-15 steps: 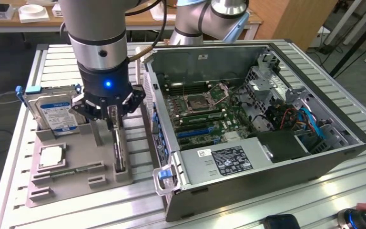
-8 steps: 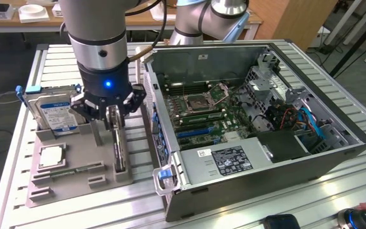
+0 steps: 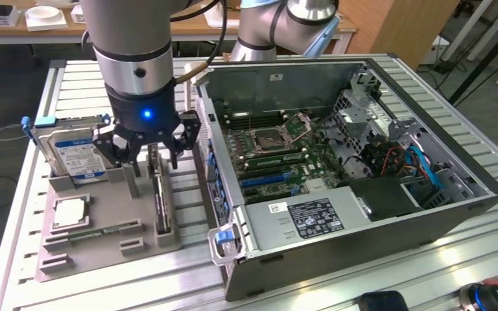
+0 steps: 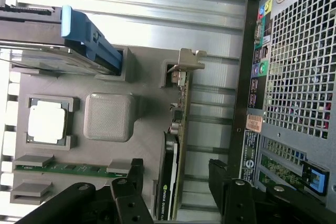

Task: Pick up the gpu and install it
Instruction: 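Pick up the gpu and move the gpu toward the slot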

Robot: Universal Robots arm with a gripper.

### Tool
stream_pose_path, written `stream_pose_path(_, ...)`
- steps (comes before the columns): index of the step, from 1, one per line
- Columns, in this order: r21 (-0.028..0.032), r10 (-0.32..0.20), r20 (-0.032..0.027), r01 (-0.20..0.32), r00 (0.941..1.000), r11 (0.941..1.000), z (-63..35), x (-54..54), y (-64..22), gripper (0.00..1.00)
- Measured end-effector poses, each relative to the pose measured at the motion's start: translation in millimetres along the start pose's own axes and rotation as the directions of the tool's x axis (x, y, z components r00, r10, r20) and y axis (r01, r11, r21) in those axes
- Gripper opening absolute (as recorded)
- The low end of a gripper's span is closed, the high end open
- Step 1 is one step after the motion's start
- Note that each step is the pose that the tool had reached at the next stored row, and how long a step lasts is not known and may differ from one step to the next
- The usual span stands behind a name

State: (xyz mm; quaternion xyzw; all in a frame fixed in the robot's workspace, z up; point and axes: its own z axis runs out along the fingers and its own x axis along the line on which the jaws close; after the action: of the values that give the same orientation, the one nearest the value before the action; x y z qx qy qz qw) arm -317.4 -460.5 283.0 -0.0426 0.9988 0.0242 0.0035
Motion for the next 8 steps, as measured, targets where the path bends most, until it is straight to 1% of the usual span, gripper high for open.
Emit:
stream_pose_path(3, -0.0001, 0.000, 0.0000, 0.000, 1.0000, 1.0000, 0.3, 0.0, 0.0, 0.62)
stream_pose_path(8, 0.0000, 0.000, 0.0001, 0.000, 1.0000, 1.0000, 5.2, 0.1, -0.3, 0.62)
